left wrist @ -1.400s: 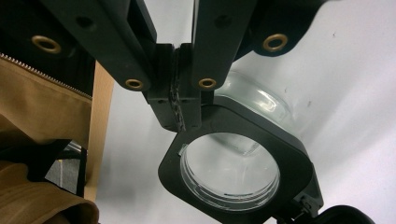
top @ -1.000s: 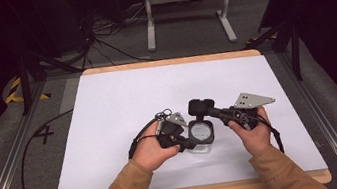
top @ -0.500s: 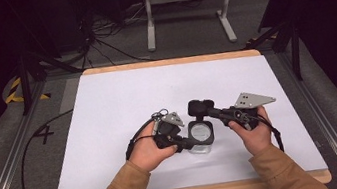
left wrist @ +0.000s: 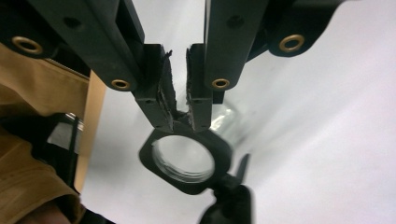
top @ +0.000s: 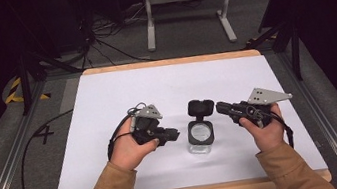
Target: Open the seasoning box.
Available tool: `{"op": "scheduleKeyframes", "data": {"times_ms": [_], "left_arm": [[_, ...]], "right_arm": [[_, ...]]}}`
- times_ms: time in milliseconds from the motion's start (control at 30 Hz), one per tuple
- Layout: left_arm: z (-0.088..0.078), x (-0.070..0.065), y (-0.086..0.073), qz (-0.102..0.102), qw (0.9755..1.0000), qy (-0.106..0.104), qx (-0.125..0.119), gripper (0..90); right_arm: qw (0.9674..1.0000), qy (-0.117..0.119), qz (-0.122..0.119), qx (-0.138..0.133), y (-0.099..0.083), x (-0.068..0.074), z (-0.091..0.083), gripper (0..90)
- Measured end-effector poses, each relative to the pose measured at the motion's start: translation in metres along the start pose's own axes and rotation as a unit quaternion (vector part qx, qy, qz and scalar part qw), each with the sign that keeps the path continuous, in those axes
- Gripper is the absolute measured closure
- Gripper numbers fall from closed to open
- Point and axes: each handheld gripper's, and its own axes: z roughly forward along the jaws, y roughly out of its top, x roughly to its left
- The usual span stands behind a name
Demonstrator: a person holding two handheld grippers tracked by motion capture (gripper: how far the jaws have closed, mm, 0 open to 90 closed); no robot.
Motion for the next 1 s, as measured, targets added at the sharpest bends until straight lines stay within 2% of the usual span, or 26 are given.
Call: {"op": "scheduleKeyframes", "data": {"times_ms": [200,233,300,333,433,467,500,533,567,633,767,800,867,967,1000], "left_arm": [[-0.021,0.012,-0.005,-0.018,0.9991,0.034,-0.019,77.0],[-0.024,0.015,-0.006,-0.023,0.9988,0.042,-0.016,76.5],[-0.029,0.024,-0.011,-0.039,0.9971,0.062,-0.019,74.4],[-0.029,0.024,-0.011,-0.039,0.9971,0.062,-0.019,73.4],[-0.034,0.033,-0.015,-0.053,0.9951,0.081,-0.02,72.5],[-0.035,0.036,-0.017,-0.059,0.9946,0.083,-0.019,71.8],[-0.036,0.043,-0.019,-0.063,0.9934,0.094,-0.015,69.6],[-0.036,0.043,-0.019,-0.063,0.9934,0.094,-0.015,68.7],[-0.036,0.047,-0.021,-0.066,0.9925,0.103,-0.011,68.7],[-0.036,0.052,-0.024,-0.076,0.9913,0.106,-0.012,67.5],[-0.033,0.067,-0.031,-0.072,0.9894,0.126,-0.006,61.6],[-0.031,0.07,-0.034,-0.077,0.9887,0.128,-0.008,60.5],[-0.028,0.076,-0.038,-0.067,0.9885,0.136,-0.004,56.2],[-0.024,0.083,-0.042,-0.067,0.988,0.139,-0.001,53.7],[-0.021,0.088,-0.046,-0.072,0.9876,0.139,0.003,51.7]], "right_arm": [[0.9997,-0.018,0.012,0.011,0.001,-0.012,-0.014,76.9],[0.9995,-0.023,0.012,0.016,0.0,-0.015,-0.016,75.5],[0.9982,-0.049,0.013,0.033,-0.002,-0.025,-0.024,69.9],[0.9982,-0.049,0.013,0.033,-0.002,-0.025,-0.024,69.9],[0.995,-0.082,0.008,0.057,-0.007,-0.036,-0.032,66.2],[0.9942,-0.086,0.013,0.063,-0.009,-0.04,-0.035,64.3],[0.9927,-0.097,0.023,0.068,-0.013,-0.047,-0.039,61.7],[0.9927,-0.097,0.023,0.068,-0.013,-0.047,-0.039,61.7],[0.9915,-0.104,0.028,0.073,-0.015,-0.051,-0.041,60.0],[0.9891,-0.115,0.034,0.084,-0.02,-0.06,-0.044,56.9],[0.9842,-0.138,0.051,0.099,-0.032,-0.075,-0.049,49.8],[0.9832,-0.142,0.055,0.101,-0.035,-0.078,-0.05,48.8],[0.981,-0.148,0.062,0.109,-0.042,-0.087,-0.051,46.6],[0.9788,-0.152,0.07,0.118,-0.049,-0.093,-0.052,44.2],[0.9763,-0.154,0.081,0.129,-0.057,-0.099,-0.051,43.7]]}}
